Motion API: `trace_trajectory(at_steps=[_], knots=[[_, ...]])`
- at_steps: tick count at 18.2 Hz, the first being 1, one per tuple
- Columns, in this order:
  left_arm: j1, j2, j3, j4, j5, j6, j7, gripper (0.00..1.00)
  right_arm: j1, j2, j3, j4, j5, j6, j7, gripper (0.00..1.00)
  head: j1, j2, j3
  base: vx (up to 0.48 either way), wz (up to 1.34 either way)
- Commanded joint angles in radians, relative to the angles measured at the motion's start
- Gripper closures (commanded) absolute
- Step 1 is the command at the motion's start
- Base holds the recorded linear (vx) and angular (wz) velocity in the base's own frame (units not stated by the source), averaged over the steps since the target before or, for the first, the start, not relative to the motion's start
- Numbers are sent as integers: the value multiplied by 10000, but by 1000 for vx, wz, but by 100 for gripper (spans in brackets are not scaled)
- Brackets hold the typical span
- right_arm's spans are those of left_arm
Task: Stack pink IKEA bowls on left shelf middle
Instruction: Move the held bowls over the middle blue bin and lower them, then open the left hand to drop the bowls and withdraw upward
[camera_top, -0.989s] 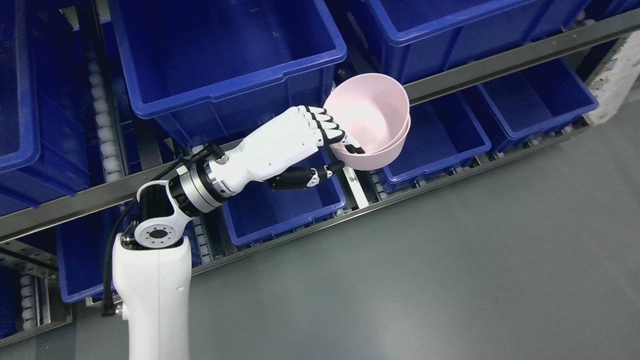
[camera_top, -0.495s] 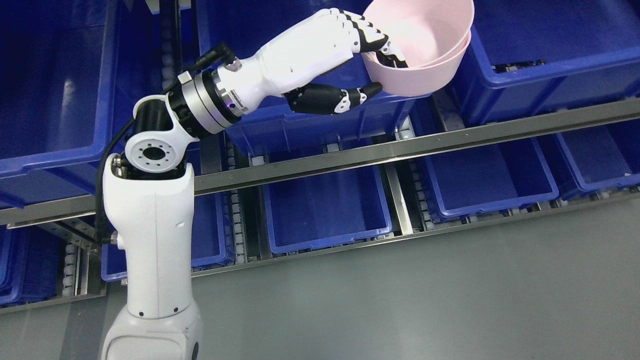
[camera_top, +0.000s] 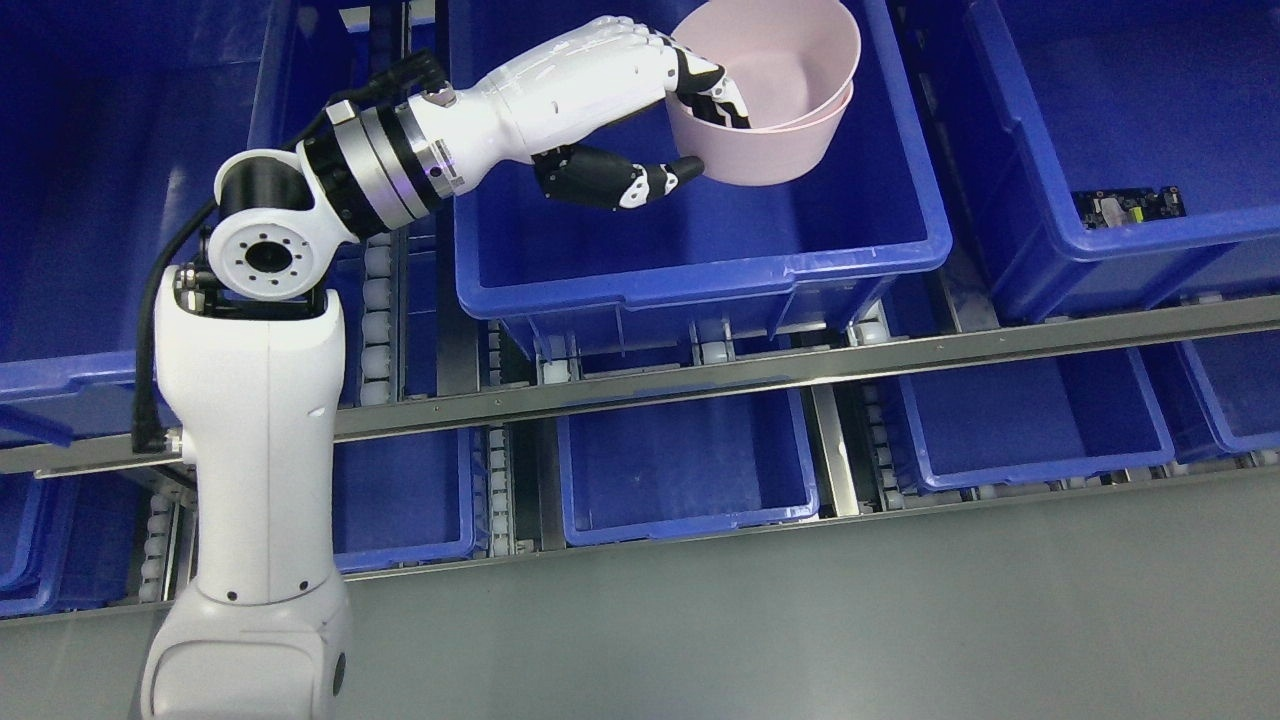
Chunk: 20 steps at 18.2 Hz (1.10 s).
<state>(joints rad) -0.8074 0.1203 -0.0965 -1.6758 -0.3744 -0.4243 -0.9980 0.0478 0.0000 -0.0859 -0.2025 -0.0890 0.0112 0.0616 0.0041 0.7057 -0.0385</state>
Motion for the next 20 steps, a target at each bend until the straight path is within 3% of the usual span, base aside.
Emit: trace_trajectory(at_steps=[1, 7, 8, 11, 14, 17, 19, 20], knots=[[143, 668, -231, 558, -198, 25, -6, 84, -2, -174, 0, 0, 0, 10, -2, 0, 0, 0, 0, 116, -13], [418, 378, -597, 1017, -229, 25, 40, 83, -3, -174, 0, 0, 0, 10, -2, 0, 0, 0, 0, 84, -33], [434, 270, -675, 1156, -244, 25, 70, 78, -3, -174, 0, 0, 0, 10, -2, 0, 0, 0, 0, 50, -63], [465, -6, -539, 1356, -795, 25, 86, 51, -3, -174, 0, 0, 0, 10, -2, 0, 0, 0, 0, 33, -10], [435, -342, -218, 1341, -766, -21, 375, 37, -2, -174, 0, 0, 0, 10, -2, 0, 0, 0, 0, 15, -10], [435, -1029, 609, 1341, -720, -52, 1798, 27, -3, -174, 0, 0, 0, 10, -2, 0, 0, 0, 0, 3, -8], [450, -1029, 1254, 1341, -658, 39, 3224, 22, -3, -174, 0, 0, 0, 10, -2, 0, 0, 0, 0, -6, 20], [465, -1029, 1302, 1387, -339, 101, 4385, 14, 13, -174, 0, 0, 0, 10, -2, 0, 0, 0, 0, 0, 0]])
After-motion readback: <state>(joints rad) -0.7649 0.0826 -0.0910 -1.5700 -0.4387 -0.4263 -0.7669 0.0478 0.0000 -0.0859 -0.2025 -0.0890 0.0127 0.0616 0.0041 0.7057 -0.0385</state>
